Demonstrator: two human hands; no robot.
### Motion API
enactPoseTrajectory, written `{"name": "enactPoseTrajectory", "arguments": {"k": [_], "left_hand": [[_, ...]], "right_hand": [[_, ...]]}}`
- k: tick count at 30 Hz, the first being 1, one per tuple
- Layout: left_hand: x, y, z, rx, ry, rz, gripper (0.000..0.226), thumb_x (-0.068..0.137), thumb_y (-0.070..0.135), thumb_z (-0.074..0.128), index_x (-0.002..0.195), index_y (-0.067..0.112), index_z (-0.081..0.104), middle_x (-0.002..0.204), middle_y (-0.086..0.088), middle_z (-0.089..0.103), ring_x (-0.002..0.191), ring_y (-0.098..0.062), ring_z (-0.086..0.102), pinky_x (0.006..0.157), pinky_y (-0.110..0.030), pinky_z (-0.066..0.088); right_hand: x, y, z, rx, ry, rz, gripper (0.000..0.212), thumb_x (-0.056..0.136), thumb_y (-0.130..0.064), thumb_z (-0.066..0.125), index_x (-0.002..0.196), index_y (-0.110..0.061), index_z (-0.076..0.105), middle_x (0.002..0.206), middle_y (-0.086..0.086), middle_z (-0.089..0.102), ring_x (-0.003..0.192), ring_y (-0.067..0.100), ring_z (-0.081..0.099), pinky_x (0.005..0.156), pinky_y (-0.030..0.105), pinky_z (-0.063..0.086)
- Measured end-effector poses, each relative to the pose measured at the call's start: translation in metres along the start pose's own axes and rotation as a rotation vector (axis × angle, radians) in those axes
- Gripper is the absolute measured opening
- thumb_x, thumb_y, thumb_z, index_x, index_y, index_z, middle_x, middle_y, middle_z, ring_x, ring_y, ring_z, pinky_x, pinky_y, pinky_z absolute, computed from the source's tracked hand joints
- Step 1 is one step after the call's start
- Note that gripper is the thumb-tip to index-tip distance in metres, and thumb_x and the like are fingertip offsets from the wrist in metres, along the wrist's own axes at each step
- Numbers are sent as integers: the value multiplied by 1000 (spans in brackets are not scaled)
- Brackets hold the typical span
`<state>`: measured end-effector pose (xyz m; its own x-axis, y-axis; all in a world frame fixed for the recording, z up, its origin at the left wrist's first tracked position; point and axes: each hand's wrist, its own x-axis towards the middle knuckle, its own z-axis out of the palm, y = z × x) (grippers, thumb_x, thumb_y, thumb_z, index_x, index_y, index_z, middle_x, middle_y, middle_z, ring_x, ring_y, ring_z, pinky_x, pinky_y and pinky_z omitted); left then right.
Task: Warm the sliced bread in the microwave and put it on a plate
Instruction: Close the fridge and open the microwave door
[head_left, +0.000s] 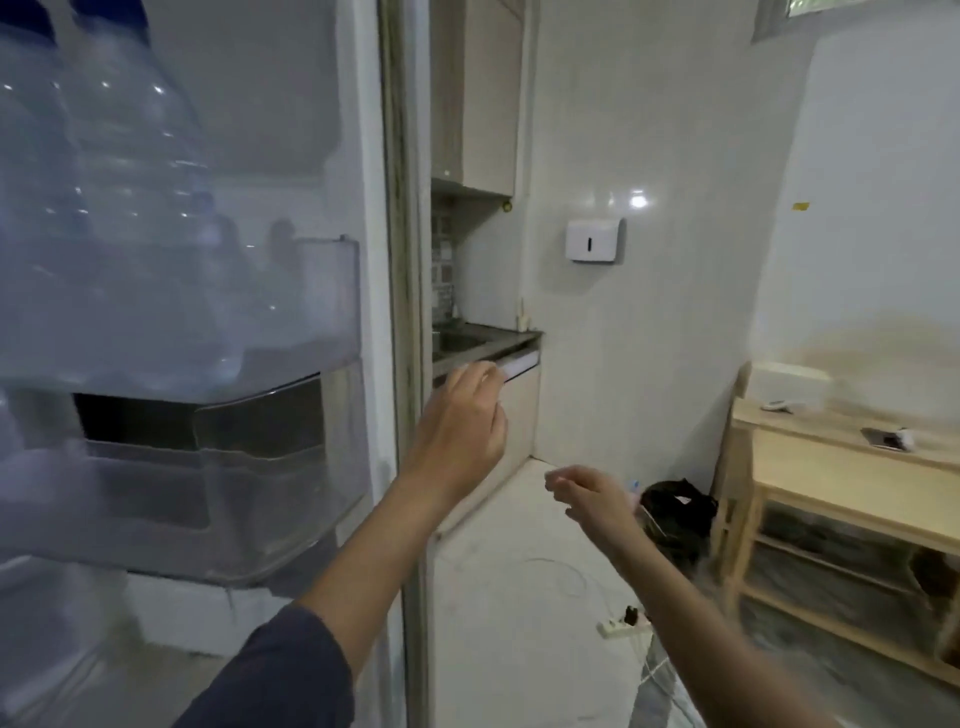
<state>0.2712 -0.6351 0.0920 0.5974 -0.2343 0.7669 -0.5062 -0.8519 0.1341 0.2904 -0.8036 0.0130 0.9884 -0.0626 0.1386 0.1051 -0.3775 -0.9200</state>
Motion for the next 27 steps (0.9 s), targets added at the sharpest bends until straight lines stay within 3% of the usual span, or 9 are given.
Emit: {"name": "enactPoseTrajectory", "arguments": {"k": [3,7,10,12,15,18,22,27], "left_hand": [[19,-19,-14,224,103,11,35,84,7,54,119,3,58,122,-12,59,119,-28,52,104,-37,40],[22,-44,-26,545,95,-22,48,79,11,60,126,5,53,133,-12,54,129,-27,46,111,-38,29],[15,-61,-28,775,14,18,56,86,19,51,139,7,38,148,-10,38,140,-25,29,117,-37,9],[9,-64,-27,880,-17,-14,58,90,24,43,144,10,29,154,-7,26,143,-24,17,117,-38,4],[5,-57,-21,918,-28,-107,59,93,27,37,147,14,18,156,-3,17,145,-24,11,117,-41,9],[3,-50,-18,937,-28,-169,60,94,27,36,148,16,11,157,-3,14,145,-24,4,117,-42,7],[-4,-40,-17,897,-25,-245,61,94,28,35,148,18,9,158,0,9,145,-22,-2,118,-38,-1],[-28,-31,-28,856,-17,-352,60,94,29,36,147,17,12,157,-4,10,144,-22,-1,113,-50,28]], "right_hand": [[31,-27,31,47,-140,-147,23,95,-20,47,108,-13,65,105,1,63,103,19,58,96,40,46],[57,-56,64,143,-314,-320,36,97,-31,43,131,-20,48,125,-6,51,114,10,49,98,32,45],[71,-74,80,300,-397,-378,42,97,-28,43,138,-20,39,126,-10,46,118,6,44,92,20,41],[77,-79,91,385,-451,-366,38,98,-26,41,135,-15,43,129,-4,49,119,11,46,100,29,41],[74,-75,106,474,-506,-315,33,99,-29,36,123,-12,52,121,1,56,116,16,49,107,42,37],[72,-71,109,514,-532,-275,36,99,-28,38,128,-10,50,124,5,55,119,22,50,101,37,40],[69,-70,107,540,-576,-301,31,98,-23,43,125,-11,50,112,0,54,109,17,50,86,27,37],[46,-68,108,551,-618,-355,32,96,-26,46,127,-15,46,115,0,53,106,12,49,87,26,39]]}}
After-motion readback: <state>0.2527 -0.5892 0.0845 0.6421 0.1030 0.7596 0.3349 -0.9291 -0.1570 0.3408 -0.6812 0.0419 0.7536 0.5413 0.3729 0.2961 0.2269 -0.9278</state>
